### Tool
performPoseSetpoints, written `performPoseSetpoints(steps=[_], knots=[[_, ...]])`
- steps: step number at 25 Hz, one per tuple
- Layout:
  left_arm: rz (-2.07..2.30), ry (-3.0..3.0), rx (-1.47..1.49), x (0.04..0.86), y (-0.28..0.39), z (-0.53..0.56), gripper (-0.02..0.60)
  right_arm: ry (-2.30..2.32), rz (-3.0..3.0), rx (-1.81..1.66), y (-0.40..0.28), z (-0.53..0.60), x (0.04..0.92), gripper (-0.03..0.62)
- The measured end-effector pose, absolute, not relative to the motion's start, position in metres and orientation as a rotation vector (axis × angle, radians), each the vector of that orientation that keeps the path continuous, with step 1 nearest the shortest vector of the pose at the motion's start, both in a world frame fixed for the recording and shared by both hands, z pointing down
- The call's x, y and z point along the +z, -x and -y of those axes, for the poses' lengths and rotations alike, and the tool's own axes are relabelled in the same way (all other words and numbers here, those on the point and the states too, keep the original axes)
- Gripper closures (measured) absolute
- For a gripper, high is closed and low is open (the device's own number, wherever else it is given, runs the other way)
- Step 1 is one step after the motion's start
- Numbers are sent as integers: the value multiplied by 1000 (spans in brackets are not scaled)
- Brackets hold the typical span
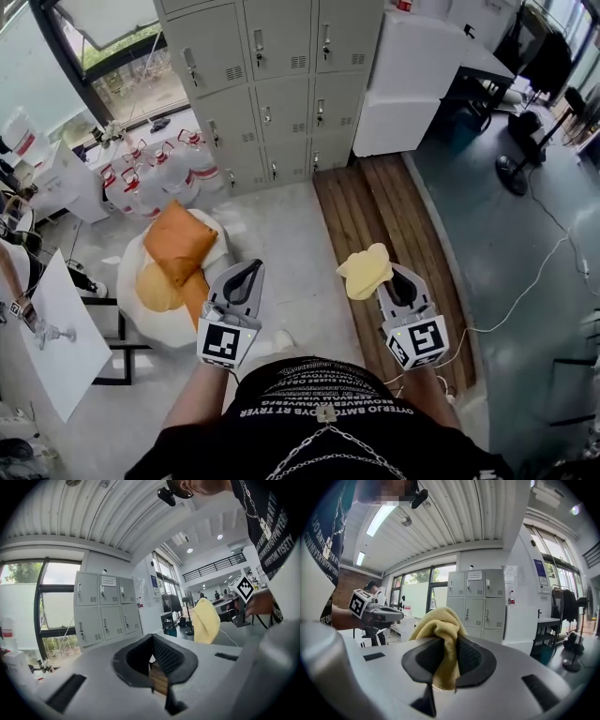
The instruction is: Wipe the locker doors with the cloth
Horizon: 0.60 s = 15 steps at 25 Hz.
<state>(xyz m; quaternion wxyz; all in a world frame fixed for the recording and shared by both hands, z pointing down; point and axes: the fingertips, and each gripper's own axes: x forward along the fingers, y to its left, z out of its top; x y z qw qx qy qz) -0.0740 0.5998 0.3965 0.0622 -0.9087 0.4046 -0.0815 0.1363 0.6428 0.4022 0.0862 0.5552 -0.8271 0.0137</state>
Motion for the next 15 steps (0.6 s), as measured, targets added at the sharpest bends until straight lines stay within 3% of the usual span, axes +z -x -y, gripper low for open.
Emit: performPoseSetpoints(steps=[15], knots=[[-1214, 2809, -201, 410, 161, -526, 577, -1616, 2431, 18, -41, -563, 396, 534]])
